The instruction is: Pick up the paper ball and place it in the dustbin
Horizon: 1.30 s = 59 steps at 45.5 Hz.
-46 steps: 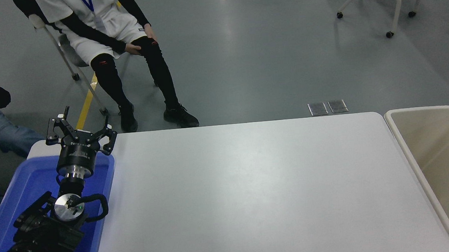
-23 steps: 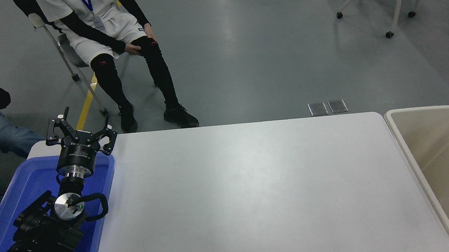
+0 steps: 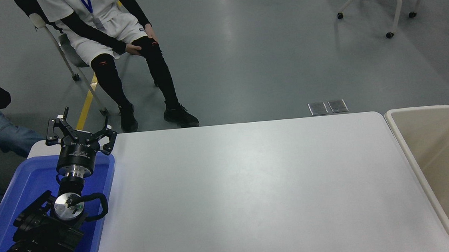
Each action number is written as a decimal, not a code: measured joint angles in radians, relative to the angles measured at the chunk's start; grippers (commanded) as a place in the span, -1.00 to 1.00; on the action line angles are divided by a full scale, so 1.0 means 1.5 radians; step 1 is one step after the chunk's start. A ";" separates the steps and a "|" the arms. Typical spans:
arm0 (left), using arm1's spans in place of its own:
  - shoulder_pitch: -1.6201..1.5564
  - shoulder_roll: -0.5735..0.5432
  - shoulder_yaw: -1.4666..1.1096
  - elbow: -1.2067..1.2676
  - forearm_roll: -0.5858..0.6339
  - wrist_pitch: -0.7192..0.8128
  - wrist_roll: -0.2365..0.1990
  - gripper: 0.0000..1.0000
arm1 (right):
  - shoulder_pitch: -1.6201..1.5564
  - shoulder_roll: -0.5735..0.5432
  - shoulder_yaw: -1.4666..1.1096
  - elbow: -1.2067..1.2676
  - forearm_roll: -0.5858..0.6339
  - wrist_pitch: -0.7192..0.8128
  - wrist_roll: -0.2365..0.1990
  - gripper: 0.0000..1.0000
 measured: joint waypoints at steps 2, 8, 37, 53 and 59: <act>0.000 0.000 0.000 0.000 0.000 0.000 0.000 0.98 | -0.001 0.003 0.001 -0.004 0.002 -0.001 0.000 -1.00; 0.000 0.000 0.000 0.000 0.000 0.000 0.000 0.98 | -0.002 0.008 0.004 -0.012 0.006 -0.003 0.000 -1.00; 0.000 0.000 0.000 0.000 0.000 0.000 0.000 0.98 | 0.003 0.011 0.001 -0.021 0.006 -0.010 0.000 1.00; 0.000 0.000 0.000 0.000 0.000 0.000 0.000 0.98 | 0.001 0.013 0.000 -0.014 0.004 -0.010 0.000 1.00; 0.000 0.000 0.000 0.000 0.000 0.000 0.000 0.98 | 0.007 0.012 -0.001 -0.013 0.003 -0.010 0.000 1.00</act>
